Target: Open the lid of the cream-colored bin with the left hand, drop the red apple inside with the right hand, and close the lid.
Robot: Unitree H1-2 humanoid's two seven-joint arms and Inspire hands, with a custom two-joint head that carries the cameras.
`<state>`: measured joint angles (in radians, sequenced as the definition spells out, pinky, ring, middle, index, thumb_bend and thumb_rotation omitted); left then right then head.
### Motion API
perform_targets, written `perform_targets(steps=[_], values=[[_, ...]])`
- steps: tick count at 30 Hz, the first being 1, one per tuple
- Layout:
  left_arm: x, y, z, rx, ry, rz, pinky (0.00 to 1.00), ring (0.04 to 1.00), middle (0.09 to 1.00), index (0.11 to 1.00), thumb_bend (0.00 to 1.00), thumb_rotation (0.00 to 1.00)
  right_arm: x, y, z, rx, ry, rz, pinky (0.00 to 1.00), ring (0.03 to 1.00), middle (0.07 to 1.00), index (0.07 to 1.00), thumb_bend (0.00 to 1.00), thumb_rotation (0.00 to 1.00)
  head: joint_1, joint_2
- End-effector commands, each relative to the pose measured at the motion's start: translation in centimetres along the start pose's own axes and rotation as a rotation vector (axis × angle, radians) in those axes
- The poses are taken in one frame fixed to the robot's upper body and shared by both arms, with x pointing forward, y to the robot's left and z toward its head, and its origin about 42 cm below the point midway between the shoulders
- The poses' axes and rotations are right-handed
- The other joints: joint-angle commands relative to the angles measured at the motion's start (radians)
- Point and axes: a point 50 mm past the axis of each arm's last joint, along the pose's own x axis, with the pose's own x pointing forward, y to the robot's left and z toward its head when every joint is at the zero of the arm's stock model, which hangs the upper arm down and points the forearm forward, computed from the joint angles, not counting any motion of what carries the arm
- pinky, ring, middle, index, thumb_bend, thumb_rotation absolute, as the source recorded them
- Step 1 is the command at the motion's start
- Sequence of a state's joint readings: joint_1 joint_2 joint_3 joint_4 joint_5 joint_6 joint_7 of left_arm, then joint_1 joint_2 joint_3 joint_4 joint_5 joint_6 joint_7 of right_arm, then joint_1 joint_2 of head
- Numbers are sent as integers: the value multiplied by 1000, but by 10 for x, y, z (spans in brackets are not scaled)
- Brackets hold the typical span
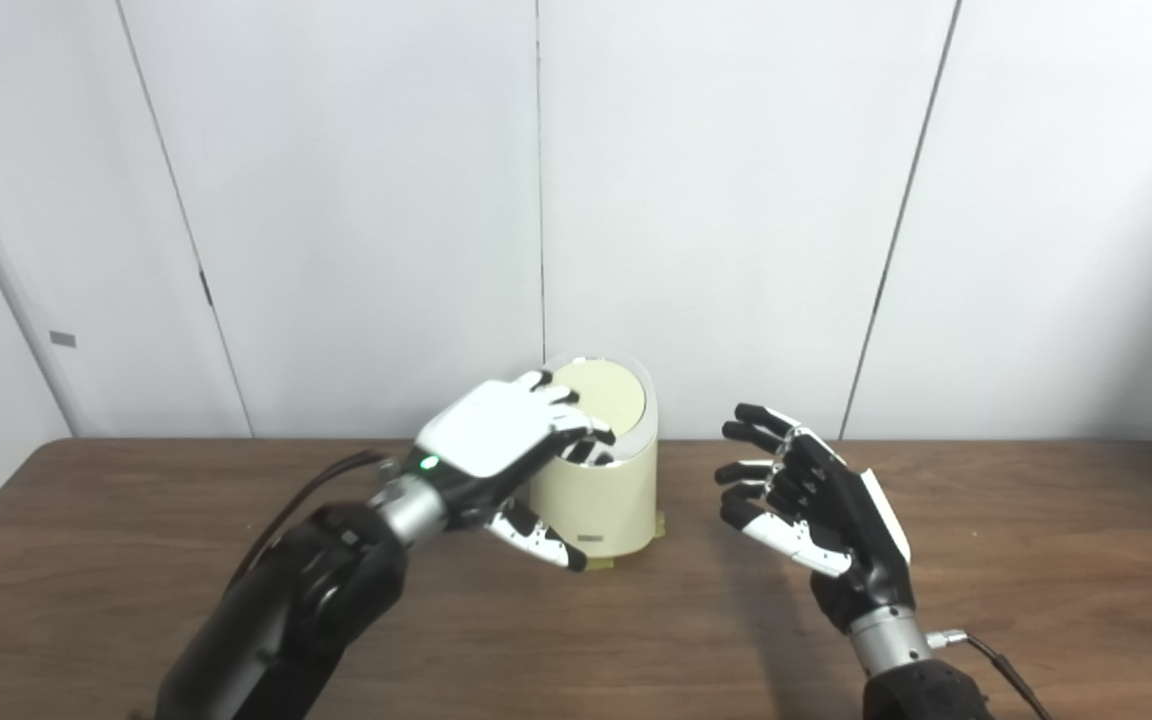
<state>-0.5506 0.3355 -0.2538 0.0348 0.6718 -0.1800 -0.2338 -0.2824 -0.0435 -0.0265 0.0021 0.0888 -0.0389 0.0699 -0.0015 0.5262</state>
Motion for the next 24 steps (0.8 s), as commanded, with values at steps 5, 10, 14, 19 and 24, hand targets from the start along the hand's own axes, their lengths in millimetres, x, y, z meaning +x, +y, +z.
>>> perform_targets(steps=[5,10,14,19,24], values=[[-19,36,-16,-354,4,347,852,917,901,886,787,311,12,-1,19,-15,-81,-8,511,576,744,748,892,332,0,3],[-55,16,-32,-679,111,404,772,887,890,889,810,308,11,-4,19,-21,-78,-11,499,568,741,749,860,306,-2,5],[-83,-7,-39,-782,180,395,673,787,844,889,831,362,10,-6,18,-29,-72,-8,503,589,751,757,858,314,-8,7],[-101,-24,-40,-829,213,367,623,736,802,855,794,344,7,-10,17,-34,-59,-15,514,609,759,762,848,309,-18,12],[-106,-28,-42,-814,225,393,637,735,791,825,792,358,3,-16,11,-116,-41,-51,562,623,755,759,867,303,-10,12]])
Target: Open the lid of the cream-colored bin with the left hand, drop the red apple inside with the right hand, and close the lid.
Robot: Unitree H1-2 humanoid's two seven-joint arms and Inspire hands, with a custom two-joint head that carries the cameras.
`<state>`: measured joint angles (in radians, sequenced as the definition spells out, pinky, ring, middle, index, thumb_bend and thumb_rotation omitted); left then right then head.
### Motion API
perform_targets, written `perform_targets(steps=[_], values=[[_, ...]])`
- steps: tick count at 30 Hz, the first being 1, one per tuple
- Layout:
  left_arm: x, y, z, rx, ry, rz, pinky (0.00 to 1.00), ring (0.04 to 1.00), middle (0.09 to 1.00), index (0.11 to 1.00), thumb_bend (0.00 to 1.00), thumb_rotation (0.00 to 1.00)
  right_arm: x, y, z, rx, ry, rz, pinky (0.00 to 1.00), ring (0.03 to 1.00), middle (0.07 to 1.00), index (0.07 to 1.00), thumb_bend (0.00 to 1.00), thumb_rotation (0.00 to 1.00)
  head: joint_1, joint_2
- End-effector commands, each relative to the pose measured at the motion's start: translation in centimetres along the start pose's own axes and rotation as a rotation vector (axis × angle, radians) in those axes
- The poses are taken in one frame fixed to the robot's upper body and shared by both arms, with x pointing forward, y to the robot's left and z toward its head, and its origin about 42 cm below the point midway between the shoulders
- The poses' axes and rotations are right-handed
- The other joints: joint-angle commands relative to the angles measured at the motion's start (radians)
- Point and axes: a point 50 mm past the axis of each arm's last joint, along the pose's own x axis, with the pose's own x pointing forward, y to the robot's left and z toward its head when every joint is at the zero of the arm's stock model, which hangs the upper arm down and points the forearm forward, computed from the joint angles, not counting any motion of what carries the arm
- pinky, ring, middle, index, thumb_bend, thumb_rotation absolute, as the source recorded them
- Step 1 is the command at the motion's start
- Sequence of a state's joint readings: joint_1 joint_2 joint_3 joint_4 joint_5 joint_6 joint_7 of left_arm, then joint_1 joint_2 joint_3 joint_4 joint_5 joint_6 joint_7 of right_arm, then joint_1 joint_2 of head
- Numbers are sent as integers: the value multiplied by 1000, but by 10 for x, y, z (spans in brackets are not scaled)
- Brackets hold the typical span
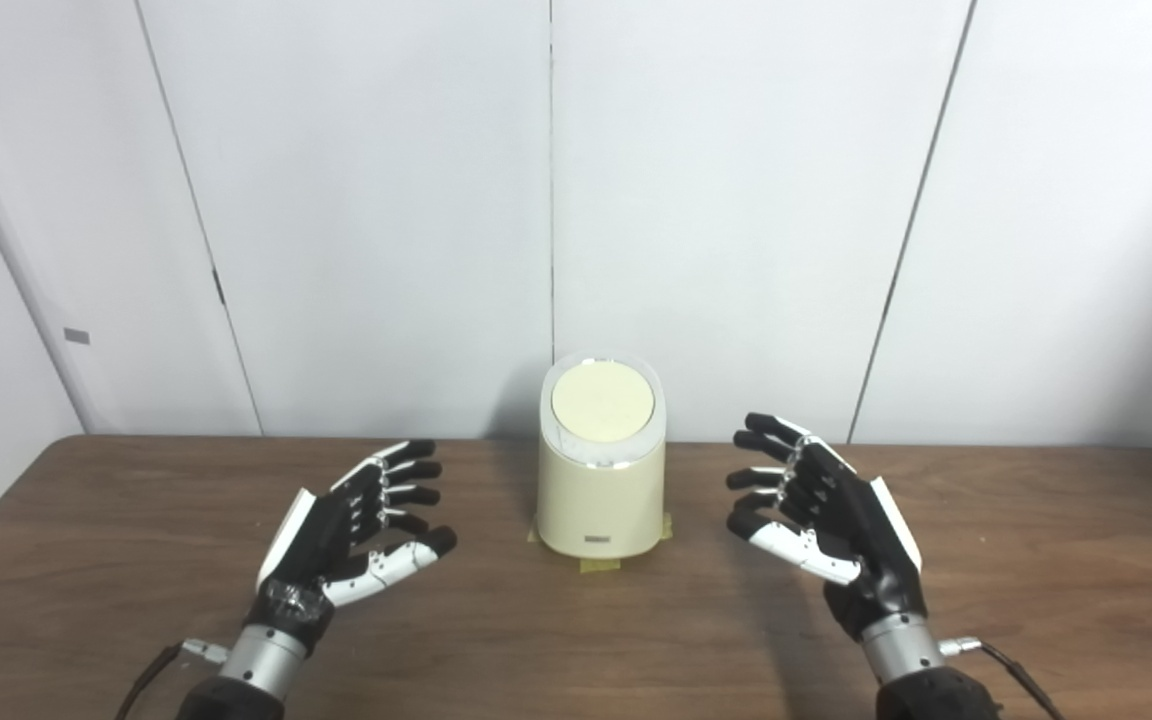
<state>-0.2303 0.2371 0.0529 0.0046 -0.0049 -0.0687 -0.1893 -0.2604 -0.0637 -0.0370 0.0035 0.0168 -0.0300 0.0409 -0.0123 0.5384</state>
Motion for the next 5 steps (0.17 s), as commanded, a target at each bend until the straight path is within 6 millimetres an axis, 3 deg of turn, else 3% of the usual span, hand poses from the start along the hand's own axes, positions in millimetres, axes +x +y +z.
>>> perform_targets(steps=[1,5], values=[[12,6,17,19,-102,34,639,735,790,823,792,360,10,-5,16,-30,-78,-15,569,624,756,760,866,300,2,0],[12,2,17,9,-104,47,627,721,784,818,787,346,10,-6,14,-40,-76,-16,548,626,756,760,876,310,7,-2]])
